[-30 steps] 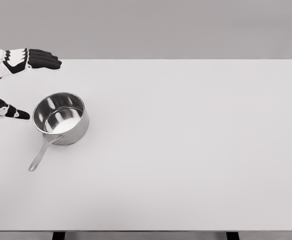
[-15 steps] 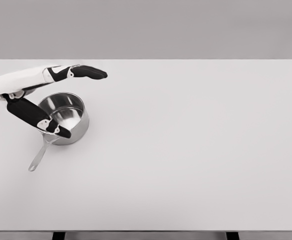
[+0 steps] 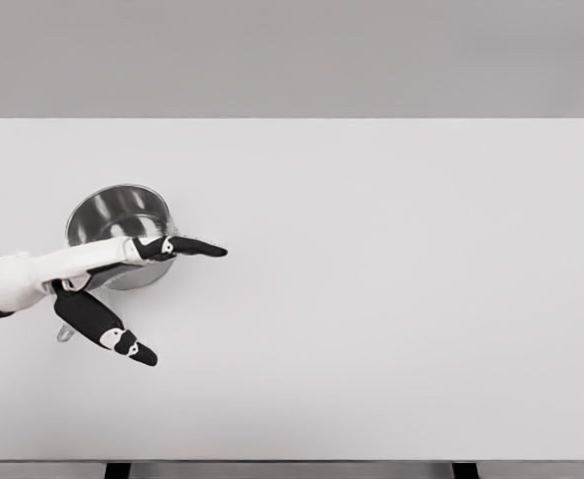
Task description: Rotate pot handle
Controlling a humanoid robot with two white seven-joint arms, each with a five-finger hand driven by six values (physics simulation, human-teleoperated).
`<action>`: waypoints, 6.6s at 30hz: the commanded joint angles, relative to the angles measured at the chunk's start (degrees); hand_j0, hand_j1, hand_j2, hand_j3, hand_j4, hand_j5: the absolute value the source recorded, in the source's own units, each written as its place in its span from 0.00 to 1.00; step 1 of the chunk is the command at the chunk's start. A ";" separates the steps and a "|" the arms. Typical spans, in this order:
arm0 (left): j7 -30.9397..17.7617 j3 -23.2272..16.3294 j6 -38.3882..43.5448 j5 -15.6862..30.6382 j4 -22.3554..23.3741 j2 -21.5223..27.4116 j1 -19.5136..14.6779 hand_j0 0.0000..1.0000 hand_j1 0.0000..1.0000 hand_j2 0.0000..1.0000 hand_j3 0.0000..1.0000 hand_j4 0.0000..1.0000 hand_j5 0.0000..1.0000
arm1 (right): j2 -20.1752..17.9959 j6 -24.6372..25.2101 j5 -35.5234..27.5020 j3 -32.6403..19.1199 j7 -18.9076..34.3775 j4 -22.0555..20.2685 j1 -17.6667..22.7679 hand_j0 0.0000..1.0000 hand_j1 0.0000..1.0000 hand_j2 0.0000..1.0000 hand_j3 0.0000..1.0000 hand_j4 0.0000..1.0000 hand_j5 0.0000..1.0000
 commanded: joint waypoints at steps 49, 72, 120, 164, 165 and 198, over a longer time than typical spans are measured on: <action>6.19 1.77 0.14 -0.96 0.24 8.66 20.83 1.00 1.00 1.00 1.00 1.00 1.00 | 0.00 -0.02 0.01 -0.04 0.01 0.01 0.00 1.00 1.00 1.00 1.00 1.00 1.00; 10.58 2.47 0.14 -0.87 0.42 11.20 25.05 1.00 1.00 1.00 1.00 1.00 1.00 | 0.00 -0.02 0.01 0.05 0.01 0.01 0.00 1.00 1.00 1.00 1.00 1.00 1.00; 18.84 4.67 0.14 -2.27 7.71 18.76 28.74 1.00 1.00 1.00 1.00 1.00 1.00 | 0.00 -0.02 0.01 0.05 0.01 0.01 0.00 1.00 1.00 1.00 1.00 1.00 1.00; 22.80 10.73 16.15 -4.56 0.51 25.71 30.06 1.00 1.00 1.00 1.00 1.00 1.00 | 0.00 -0.02 0.01 -0.04 0.01 0.01 0.00 1.00 1.00 1.00 1.00 1.00 1.00; 22.80 10.82 17.12 -4.65 0.51 25.71 29.97 1.00 1.00 1.00 1.00 1.00 1.00 | 0.00 0.06 0.01 0.05 0.01 0.01 0.00 1.00 1.00 1.00 1.00 1.00 1.00; 22.62 23.30 35.75 -13.70 1.39 23.95 30.15 1.00 1.00 1.00 1.00 1.00 1.00 | 0.00 -0.02 0.01 -0.04 0.01 0.01 0.00 1.00 1.00 1.00 1.00 1.00 1.00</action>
